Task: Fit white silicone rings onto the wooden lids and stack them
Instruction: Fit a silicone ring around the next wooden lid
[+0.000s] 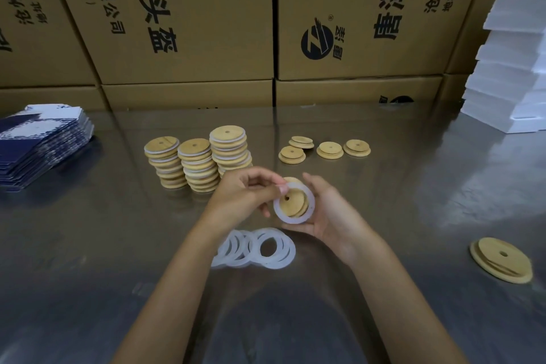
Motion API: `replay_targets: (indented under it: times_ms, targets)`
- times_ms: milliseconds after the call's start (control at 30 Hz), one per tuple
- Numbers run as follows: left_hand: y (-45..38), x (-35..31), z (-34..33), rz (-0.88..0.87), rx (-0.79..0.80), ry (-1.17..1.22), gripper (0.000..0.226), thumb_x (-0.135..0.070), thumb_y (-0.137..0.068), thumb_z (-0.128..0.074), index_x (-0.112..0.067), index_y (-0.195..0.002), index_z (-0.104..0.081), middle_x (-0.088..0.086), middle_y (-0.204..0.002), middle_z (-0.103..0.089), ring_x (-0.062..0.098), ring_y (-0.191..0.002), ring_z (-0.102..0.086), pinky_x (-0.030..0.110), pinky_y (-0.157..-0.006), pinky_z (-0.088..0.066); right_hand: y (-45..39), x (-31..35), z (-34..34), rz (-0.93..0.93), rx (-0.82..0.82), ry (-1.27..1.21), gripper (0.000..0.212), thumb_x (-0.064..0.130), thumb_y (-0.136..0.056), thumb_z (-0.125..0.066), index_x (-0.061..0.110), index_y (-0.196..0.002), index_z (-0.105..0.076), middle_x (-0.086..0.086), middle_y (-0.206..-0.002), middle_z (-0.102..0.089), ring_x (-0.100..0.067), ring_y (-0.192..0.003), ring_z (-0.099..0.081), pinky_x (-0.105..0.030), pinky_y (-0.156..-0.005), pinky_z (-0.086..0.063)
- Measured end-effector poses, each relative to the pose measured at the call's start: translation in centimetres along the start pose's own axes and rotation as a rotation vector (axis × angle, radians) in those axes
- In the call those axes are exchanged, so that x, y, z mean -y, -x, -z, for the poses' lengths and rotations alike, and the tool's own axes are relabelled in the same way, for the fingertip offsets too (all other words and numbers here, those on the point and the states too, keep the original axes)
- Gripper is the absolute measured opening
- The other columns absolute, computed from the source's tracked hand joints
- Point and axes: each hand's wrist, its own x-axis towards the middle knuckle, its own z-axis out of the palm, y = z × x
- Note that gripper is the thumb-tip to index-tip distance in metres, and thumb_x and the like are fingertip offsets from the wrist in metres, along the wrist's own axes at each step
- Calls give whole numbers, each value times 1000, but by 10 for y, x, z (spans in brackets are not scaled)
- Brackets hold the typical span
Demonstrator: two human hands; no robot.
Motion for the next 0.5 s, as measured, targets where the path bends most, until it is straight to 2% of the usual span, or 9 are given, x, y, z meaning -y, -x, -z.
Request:
replay_targets:
  times_ms: [67, 200, 333, 500]
  targets:
    - [-2, 2, -2, -12, -82, -20, 10, -5, -82, -75, -1, -90, -72, 18, -82, -72, 13, -48, -56, 20, -48, -49, 0, -2, -3, -12, 16, 33, 41, 46, -103, -46, 13, -118, -66, -10, -100, -78, -22, -92, -76, -34, -69, -61]
    - [-4, 7, -6, -32, -147, -97, 6, -6, -81, -76, -5, -87, -73, 17, -80, -71, 7, -47, -54, 19, -45, -46, 1, -3, -4, -19, 45, 78, 42, 48, -100, -50, 14, -117, -68, -12, -105, -77, -22, -93, -75, -32, -71, -61]
    - [-6, 13, -5, -44, -188, -151, 5, -10, -81, -77, -13, -84, -75, 7, -78, -72, 5, -60, -58, 16, -53, -46, 4, -2, -3, 13, 36, 116, 26, 34, -97, -62, 15, -111, -73, -13, -109, -75, -22, -93, -75, -30, -70, -60]
    - [-8, 17, -3, -70, -197, -201, 5, -13, -82, -76, -18, -83, -76, -2, -76, -72, 1, -61, -57, 15, -56, -45, 5, -2, -3, 22, 23, 129, 22, 21, -98, -64, 11, -115, -72, -17, -117, -72, -26, -99, -72, -30, -73, -62]
